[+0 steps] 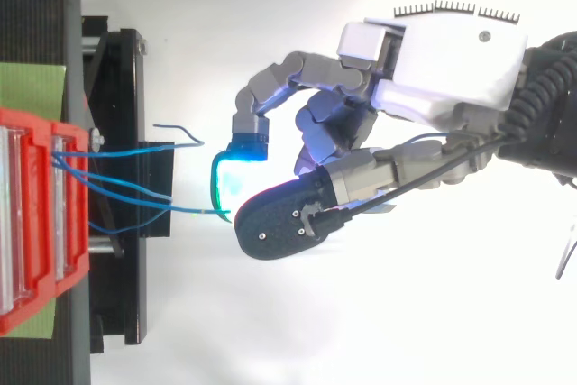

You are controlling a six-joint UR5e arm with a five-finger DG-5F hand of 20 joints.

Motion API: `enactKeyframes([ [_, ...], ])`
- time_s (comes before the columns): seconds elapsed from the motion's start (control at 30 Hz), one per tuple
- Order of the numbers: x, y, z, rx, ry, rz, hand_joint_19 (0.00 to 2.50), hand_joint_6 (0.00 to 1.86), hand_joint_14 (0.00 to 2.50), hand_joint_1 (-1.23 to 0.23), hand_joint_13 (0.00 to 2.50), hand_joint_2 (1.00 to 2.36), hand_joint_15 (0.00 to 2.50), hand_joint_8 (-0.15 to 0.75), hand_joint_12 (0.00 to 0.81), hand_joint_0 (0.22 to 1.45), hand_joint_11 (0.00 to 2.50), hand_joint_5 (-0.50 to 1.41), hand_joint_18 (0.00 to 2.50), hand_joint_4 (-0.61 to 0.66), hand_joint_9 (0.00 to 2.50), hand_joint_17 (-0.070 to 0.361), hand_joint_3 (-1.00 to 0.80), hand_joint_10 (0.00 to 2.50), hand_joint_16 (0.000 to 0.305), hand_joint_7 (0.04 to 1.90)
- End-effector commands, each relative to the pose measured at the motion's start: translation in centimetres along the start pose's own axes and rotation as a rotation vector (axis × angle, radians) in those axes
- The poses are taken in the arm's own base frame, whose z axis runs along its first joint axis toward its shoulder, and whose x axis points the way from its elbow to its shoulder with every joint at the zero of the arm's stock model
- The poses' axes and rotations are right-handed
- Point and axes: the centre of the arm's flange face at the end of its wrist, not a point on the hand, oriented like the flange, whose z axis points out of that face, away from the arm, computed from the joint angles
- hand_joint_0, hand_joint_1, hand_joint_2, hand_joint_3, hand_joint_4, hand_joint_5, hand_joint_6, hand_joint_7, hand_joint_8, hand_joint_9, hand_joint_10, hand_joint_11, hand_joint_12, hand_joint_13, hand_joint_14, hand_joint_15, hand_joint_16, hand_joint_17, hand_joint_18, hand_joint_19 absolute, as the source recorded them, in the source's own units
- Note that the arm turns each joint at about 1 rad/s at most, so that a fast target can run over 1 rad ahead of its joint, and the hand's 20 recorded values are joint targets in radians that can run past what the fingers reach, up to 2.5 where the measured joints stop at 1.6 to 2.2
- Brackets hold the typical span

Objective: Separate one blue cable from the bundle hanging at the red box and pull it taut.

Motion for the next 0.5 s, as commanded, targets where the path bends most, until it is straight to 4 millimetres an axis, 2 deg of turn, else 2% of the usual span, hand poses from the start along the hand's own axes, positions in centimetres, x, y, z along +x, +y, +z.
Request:
enactKeyframes([
  [0.0,0.05,-0.01,-0.01,0.0,0.0,0.0,0.66,0.91,0.45,-0.7,1.28,1.0,1.55,0.258,0.306,0.63,1.15,-0.24,0.78,0.12,0.76,0.096,-0.5,2.18,0.043,0.94],
  [0.07,0.05,-0.01,-0.01,0.0,0.0,0.001,0.65,0.91,0.45,-0.71,1.29,1.0,1.55,0.256,0.305,0.68,1.18,-0.25,0.78,0.11,0.76,0.097,-0.47,2.17,0.043,0.95],
  [0.13,0.05,-0.01,-0.01,0.0,0.0,0.0,0.65,0.92,0.44,-0.74,1.28,1.01,1.57,0.257,0.302,0.69,1.16,-0.25,0.78,0.1,0.73,0.097,-0.37,2.2,0.043,0.94],
  [0.27,0.07,-0.01,-0.01,0.0,0.001,0.001,0.66,0.92,0.44,-0.76,1.28,1.02,1.57,0.254,0.299,0.69,1.14,-0.26,0.78,0.1,0.72,0.098,-0.29,2.22,0.043,0.94],
  [0.3,0.05,-0.01,-0.01,0.0,0.0,0.001,0.66,0.92,0.44,-0.76,1.28,1.02,1.57,0.256,0.302,0.7,1.15,-0.26,0.78,0.1,0.71,0.098,-0.29,2.22,0.043,0.94],
  [0.4,0.07,-0.01,-0.01,0.0,0.001,0.001,0.68,0.92,0.44,-0.68,1.28,1.0,1.55,0.257,0.299,0.61,1.14,-0.26,0.78,0.1,0.72,0.098,-0.5,2.23,0.044,0.91],
  [0.47,0.18,-0.01,-0.03,0.0,0.003,0.001,0.67,0.92,0.46,-0.66,1.28,1.0,1.54,0.265,0.306,0.58,1.11,-0.26,0.79,0.11,0.73,0.099,-0.5,2.25,0.044,0.9],
])
